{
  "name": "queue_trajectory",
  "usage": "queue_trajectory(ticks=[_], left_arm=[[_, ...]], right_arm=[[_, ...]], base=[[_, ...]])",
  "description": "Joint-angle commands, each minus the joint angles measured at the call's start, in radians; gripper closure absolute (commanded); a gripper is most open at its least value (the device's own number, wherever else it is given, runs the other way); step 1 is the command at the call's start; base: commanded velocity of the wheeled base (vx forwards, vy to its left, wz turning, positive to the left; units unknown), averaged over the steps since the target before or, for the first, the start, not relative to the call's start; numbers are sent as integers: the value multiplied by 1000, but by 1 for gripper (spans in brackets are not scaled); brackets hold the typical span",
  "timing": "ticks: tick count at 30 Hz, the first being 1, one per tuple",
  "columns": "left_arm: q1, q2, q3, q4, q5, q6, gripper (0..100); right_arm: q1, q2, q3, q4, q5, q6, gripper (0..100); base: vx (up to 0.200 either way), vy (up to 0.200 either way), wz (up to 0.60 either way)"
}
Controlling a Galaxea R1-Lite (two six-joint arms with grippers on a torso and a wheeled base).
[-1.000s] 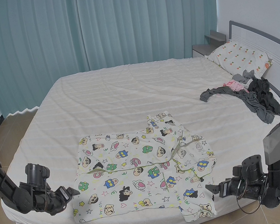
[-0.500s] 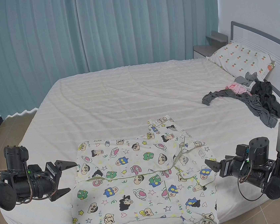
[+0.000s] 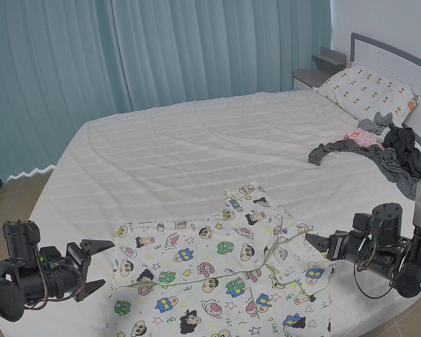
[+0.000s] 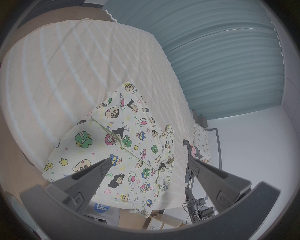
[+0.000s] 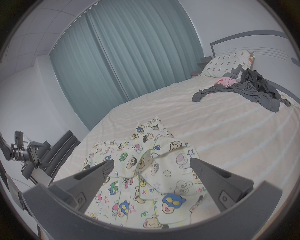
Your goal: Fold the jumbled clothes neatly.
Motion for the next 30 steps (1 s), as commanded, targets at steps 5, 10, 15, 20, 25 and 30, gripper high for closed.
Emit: queue_trajectory(ticks=[5,10,15,20,25,30], left_arm=[[-4,17,13,-31,-8,-3,0],[-1,21,12,-31,-13,-3,0],[-1,21,15,-32,-13,0,0],[-1,23,15,-32,-13,-2,0],[-1,47,10,-32,-10,0,0],[-1,70,9,-34,-4,3,0]], right_arm=[[2,33,-1,0,-1,13,0],[9,33,0,0,-1,13,0],[9,33,10,0,-1,13,0],[19,31,10,-2,-1,13,0],[19,33,10,-2,-1,13,0],[19,35,10,-2,-1,13,0]], base=[[0,0,0],[0,0,0],[0,200,0],[0,200,0],[0,80,0],[0,0,0]])
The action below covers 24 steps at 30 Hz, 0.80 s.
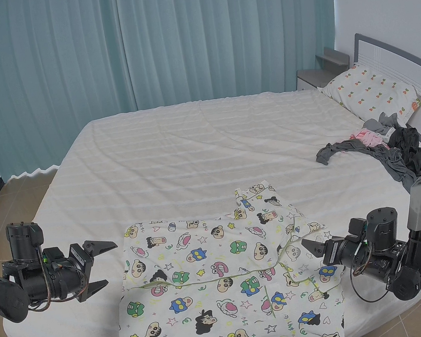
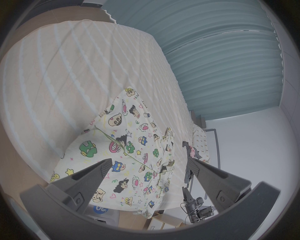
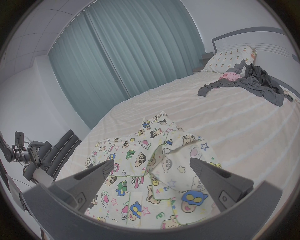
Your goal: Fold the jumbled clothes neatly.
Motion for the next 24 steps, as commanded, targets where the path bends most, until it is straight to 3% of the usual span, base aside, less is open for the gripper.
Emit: queue_trajectory(ticks=[1,14,22,24], left_arm=[[0,22,1,-1,1,3,0],[-18,20,12,-1,-2,5,0],[-20,17,12,-1,0,5,0],[-20,19,12,-1,0,6,0]], right_arm=[[0,3,0,0,0,0,0],[-34,30,-93,17,4,-1,0],[-111,135,-428,305,12,0,0],[-112,144,-497,368,12,0,0]], base=[[0,0,0],[0,0,0],[0,0,0],[200,0,0]])
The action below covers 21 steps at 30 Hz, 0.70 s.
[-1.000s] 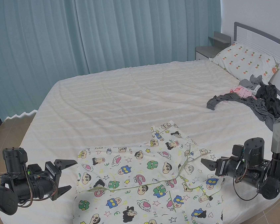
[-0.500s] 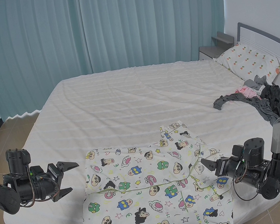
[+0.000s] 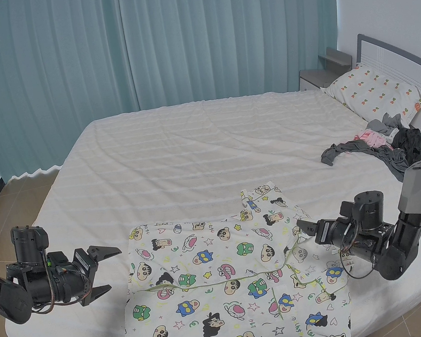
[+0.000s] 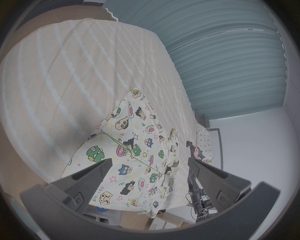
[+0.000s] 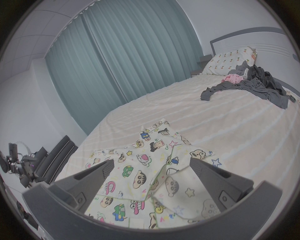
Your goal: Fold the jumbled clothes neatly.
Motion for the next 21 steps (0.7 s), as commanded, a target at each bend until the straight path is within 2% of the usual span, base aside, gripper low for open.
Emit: queue_trajectory(ticks=[1,4,14,17,21], left_arm=[[-2,1,2,0,1,3,0],[-3,4,0,0,1,2,0],[-12,7,9,0,4,3,0],[-14,8,22,-2,4,20,0],[-16,8,36,-2,3,34,0]], right_arm=[[-39,78,-221,174,3,1,0],[-43,89,-293,257,4,1,0],[-101,215,-530,465,86,1,0],[-112,276,-631,546,144,1,0],[-140,341,-772,635,181,1,0]], base=[[200,0,0],[200,0,0],[0,0,0],[0,0,0],[0,0,0]])
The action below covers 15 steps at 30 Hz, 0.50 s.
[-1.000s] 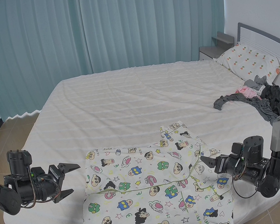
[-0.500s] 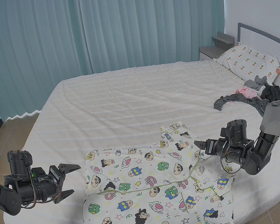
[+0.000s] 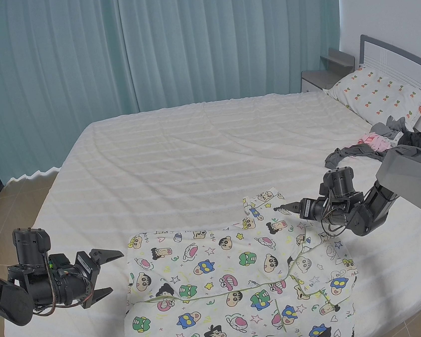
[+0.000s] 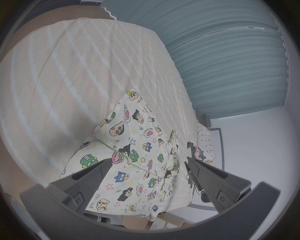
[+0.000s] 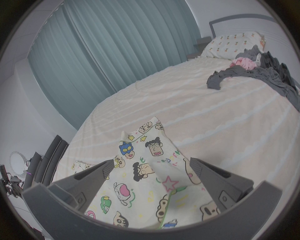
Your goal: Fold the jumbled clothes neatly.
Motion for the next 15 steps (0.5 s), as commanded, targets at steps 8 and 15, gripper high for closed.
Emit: queue_trajectory(ticks=[8,15], left_arm=[[-4,5,23,-2,-4,15,0],[-4,5,27,-2,-5,15,0]], right_arm=[[-66,222,-419,282,100,6,0],[-44,280,-509,323,106,9,0]], base=[[0,0,0],[0,0,0]])
